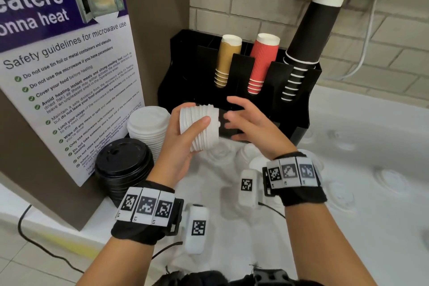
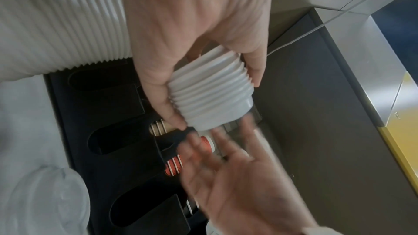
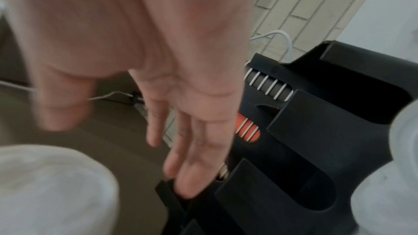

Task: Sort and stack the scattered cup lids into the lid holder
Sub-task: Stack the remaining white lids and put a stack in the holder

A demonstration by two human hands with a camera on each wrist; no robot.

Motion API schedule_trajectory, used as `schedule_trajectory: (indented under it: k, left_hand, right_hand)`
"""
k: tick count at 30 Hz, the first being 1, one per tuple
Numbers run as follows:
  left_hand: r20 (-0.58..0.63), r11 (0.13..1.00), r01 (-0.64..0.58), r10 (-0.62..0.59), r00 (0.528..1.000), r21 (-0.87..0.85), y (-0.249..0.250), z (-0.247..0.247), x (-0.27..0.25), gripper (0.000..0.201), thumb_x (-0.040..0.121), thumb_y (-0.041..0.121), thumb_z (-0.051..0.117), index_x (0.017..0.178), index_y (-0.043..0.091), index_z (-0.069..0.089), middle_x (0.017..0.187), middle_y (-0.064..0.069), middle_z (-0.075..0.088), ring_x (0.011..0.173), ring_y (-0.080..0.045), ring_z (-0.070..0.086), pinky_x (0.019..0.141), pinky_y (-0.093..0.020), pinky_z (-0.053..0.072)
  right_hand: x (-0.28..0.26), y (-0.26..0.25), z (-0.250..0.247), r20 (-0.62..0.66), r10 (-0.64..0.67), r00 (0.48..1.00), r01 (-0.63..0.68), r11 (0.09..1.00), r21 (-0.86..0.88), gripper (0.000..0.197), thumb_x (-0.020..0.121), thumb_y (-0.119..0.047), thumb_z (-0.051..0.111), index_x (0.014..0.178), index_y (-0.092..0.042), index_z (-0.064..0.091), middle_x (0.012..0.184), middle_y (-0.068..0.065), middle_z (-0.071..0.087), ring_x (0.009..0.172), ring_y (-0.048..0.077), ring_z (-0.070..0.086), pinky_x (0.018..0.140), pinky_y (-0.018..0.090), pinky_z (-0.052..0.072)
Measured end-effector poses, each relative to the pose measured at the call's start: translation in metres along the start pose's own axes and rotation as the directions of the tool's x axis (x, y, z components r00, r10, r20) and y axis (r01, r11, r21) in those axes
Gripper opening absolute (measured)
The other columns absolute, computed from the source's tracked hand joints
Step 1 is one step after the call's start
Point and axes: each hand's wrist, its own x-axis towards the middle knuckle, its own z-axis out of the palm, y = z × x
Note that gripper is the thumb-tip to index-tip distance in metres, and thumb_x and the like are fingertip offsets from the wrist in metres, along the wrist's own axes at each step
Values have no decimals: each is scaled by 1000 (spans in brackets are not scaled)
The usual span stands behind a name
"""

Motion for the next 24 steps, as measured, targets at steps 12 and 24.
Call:
schedule_trajectory:
  k: [12,24]
  left_hand:
    - [-4,1000,-19,19,1000,-25,-4,-2,-2,48,73,30,75,116,30,54,111,6,61,100,-10,64,71,-30,56]
    - [-24,998,-38,37,999,-51,1,-6,-2,47,74,27,78,115,30,54,114,2,61,104,-15,62,76,-32,54]
  right_hand:
    - [85,80,36,104,356,929,27,216,-976,48,72,-33,74,115,-15,60,80,-2,55,71,19,55,59,28,40]
    - [31,15,-2,59,150,987,-104,869,-483,49,75,-29,75,118,-27,52,108,-4,58,90,14,60,71,23,50]
